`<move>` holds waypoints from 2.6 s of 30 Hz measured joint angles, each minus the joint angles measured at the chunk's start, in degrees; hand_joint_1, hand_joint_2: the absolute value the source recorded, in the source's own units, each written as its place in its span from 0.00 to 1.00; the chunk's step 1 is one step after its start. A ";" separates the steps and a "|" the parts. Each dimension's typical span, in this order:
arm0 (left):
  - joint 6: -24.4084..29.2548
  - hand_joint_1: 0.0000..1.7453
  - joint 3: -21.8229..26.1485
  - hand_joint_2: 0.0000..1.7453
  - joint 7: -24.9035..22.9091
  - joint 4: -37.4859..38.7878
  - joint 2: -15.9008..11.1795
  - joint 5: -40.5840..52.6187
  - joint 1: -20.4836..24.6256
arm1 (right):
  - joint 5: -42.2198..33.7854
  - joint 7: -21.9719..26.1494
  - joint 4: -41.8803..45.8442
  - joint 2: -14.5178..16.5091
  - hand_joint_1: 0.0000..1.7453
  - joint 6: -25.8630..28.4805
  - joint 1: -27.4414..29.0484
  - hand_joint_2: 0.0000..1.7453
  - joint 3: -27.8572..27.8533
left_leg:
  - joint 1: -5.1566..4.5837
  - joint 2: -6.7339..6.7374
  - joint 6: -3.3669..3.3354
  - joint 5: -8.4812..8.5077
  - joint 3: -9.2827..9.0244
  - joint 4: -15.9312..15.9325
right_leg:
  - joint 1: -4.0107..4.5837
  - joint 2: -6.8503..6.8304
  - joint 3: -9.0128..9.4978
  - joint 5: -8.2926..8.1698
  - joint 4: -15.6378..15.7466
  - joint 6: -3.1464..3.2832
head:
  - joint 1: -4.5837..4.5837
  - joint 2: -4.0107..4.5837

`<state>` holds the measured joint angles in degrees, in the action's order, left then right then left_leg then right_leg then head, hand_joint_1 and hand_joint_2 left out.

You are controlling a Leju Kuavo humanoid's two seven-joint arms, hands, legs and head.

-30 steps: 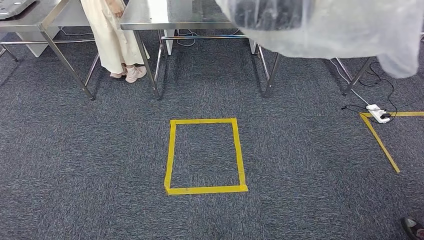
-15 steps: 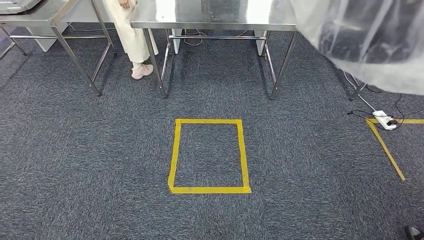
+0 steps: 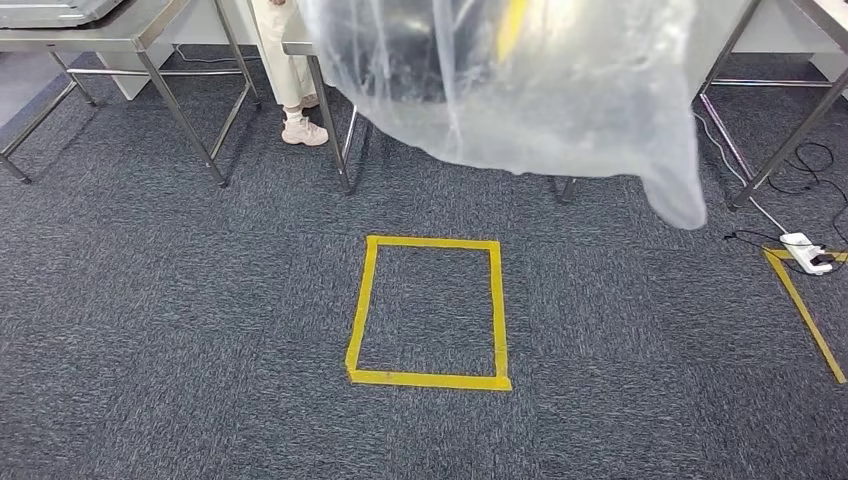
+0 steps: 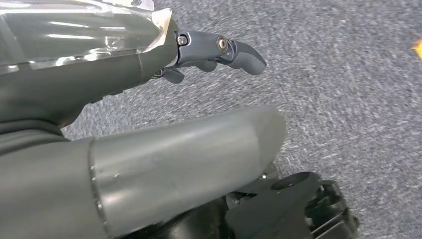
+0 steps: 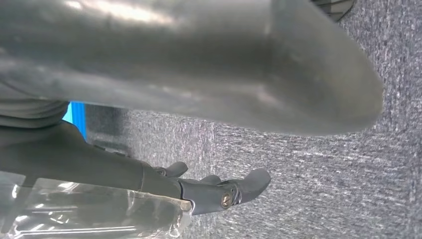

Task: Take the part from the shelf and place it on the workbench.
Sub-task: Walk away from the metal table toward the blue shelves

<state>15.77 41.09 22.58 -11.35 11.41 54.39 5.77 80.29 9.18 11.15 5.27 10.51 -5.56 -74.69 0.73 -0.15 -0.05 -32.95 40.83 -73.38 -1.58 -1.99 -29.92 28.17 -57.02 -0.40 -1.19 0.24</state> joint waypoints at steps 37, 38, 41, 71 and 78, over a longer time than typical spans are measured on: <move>0.96 0.00 0.62 1.00 6.42 -0.01 0.03 -1.64 0.30 | 1.43 1.25 -0.02 0.50 0.00 -7.18 0.24 0.00 1.81 | 0.19 2.92 -0.40 7.30 -7.23 15.40 | 0.57 -4.14 2.76 1.59 1.54 -2.30 | 0.31 -0.01; 0.87 0.00 0.72 1.00 6.49 -0.01 -0.01 -1.69 0.23 | 1.45 1.27 -0.02 0.55 0.00 -7.14 0.16 0.00 1.93 | 0.06 2.32 -0.98 7.42 -7.32 15.63 | 0.49 -4.02 3.03 1.79 1.50 -2.69 | 0.48 -0.02; 0.73 0.00 0.84 1.00 6.58 -0.01 -0.08 -1.94 0.24 | 1.49 1.31 -0.03 0.64 0.00 -7.08 0.21 0.00 2.11 | 0.04 0.49 -2.56 7.96 -7.66 16.35 | 0.13 -0.17 0.66 4.94 -4.24 -2.69 | 0.92 -0.02; 2.67 0.00 4.19 1.00 15.46 -0.01 -0.89 -5.03 -0.69 | 2.71 1.64 -0.04 1.98 0.00 -6.05 0.00 0.00 3.95 | -0.26 0.95 -1.16 7.98 -9.20 17.99 | 1.51 -1.12 2.46 -0.17 3.61 -1.61 | 1.02 -0.02; 2.46 0.00 4.42 1.00 14.38 0.01 -0.81 -4.60 -0.70 | 2.79 1.84 -0.04 1.92 0.00 -6.06 -0.01 0.00 4.19 | -0.79 0.96 -2.07 9.25 -11.43 21.56 | 1.01 -1.13 5.71 -2.29 8.35 -2.48 | 1.23 -0.02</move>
<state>18.23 45.51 36.96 -11.34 10.60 49.79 5.06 83.07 11.02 11.10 7.20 4.46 -5.57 -70.49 -0.06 0.81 -2.12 -23.70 29.39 -51.82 -0.57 -3.12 -24.21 25.89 -48.67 -2.89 0.04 0.22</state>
